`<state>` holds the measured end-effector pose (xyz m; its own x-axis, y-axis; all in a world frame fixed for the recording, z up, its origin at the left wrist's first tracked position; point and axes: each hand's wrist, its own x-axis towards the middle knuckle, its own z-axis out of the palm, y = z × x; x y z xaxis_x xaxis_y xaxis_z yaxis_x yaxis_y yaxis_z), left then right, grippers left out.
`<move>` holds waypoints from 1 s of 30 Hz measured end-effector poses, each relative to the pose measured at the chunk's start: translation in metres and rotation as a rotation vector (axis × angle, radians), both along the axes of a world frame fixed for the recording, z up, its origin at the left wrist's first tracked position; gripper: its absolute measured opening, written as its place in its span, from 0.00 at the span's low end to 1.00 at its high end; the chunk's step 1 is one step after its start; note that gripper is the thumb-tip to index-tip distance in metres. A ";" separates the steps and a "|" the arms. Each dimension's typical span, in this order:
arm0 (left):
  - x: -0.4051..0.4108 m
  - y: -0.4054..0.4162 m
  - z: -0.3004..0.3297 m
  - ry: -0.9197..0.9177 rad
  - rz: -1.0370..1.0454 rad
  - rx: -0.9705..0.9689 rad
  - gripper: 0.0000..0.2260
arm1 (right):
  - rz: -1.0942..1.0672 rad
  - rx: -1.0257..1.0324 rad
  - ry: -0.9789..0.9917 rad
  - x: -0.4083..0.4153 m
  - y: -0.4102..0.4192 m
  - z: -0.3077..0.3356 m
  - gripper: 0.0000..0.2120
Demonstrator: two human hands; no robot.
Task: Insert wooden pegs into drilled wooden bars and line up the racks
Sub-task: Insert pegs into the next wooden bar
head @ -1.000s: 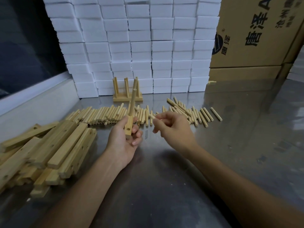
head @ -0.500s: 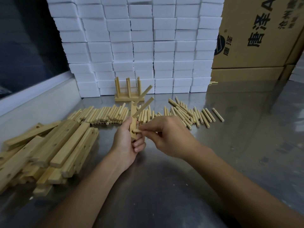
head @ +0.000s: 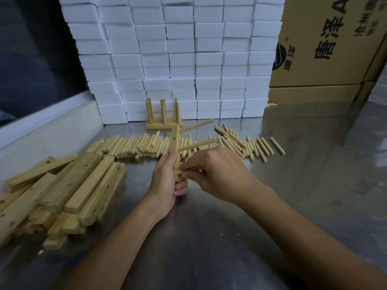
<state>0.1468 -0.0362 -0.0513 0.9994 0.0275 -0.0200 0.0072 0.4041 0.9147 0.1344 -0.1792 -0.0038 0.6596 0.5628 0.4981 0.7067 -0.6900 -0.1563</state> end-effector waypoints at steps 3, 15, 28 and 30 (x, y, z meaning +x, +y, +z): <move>0.000 0.000 -0.001 -0.012 0.001 0.006 0.12 | -0.027 0.040 -0.021 -0.001 0.000 -0.004 0.08; 0.002 -0.002 -0.002 -0.023 0.048 0.062 0.13 | 0.074 0.749 0.809 0.002 0.000 -0.012 0.08; -0.001 -0.006 0.000 0.011 0.160 0.041 0.21 | 0.164 0.919 0.745 0.002 0.015 -0.031 0.12; -0.001 -0.005 0.001 0.017 0.159 0.032 0.19 | 0.168 0.921 0.741 0.003 0.016 -0.032 0.11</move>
<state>0.1462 -0.0411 -0.0504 0.9819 0.1866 -0.0336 -0.0389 0.3716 0.9276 0.1372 -0.1634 -0.0354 0.9090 0.3002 0.2891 0.3066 -0.0118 -0.9518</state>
